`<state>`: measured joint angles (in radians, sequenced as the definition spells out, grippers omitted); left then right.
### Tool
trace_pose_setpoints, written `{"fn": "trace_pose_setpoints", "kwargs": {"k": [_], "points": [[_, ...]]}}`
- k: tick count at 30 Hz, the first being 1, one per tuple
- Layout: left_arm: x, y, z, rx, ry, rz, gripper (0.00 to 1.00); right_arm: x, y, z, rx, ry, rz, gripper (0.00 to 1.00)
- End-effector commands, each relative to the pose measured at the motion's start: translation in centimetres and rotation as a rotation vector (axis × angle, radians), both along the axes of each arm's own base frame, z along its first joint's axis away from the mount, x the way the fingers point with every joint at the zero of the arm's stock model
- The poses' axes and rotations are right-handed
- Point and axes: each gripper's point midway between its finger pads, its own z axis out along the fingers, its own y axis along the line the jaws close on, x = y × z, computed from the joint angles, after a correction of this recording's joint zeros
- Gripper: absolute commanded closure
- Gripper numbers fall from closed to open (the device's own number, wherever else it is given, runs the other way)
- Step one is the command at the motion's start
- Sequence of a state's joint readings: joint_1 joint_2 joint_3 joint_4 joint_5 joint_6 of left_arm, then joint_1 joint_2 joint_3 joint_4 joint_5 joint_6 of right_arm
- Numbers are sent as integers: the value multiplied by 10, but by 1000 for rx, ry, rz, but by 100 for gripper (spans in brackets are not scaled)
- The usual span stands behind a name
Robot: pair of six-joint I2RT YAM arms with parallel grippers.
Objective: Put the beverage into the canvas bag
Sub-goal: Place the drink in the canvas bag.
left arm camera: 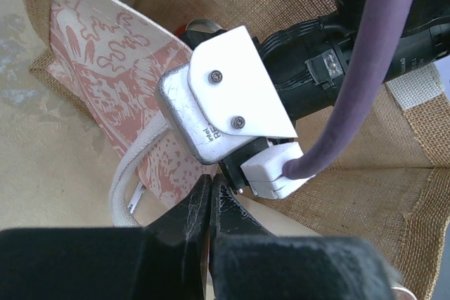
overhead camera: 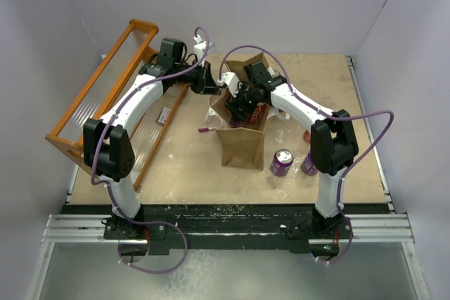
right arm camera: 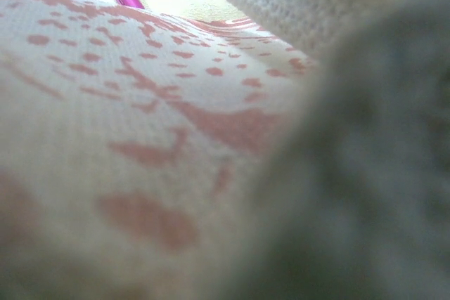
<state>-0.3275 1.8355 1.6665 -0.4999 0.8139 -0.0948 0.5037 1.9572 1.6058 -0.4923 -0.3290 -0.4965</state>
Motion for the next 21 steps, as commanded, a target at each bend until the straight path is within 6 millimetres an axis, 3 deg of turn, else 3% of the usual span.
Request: {"fn": "trace_pose_setpoints", "kwargs": {"k": [1, 10, 21], "points": [[16, -7, 30, -53, -108, -5, 100, -4, -12, -38, -91, 40, -11, 50], [17, -7, 31, -56, -108, -7, 100, -6, 1, 0, -8, 21, 20, 28], [13, -7, 30, -56, -98, -12, 100, -2, 5, 15, 20, 8, -10, 17]]}}
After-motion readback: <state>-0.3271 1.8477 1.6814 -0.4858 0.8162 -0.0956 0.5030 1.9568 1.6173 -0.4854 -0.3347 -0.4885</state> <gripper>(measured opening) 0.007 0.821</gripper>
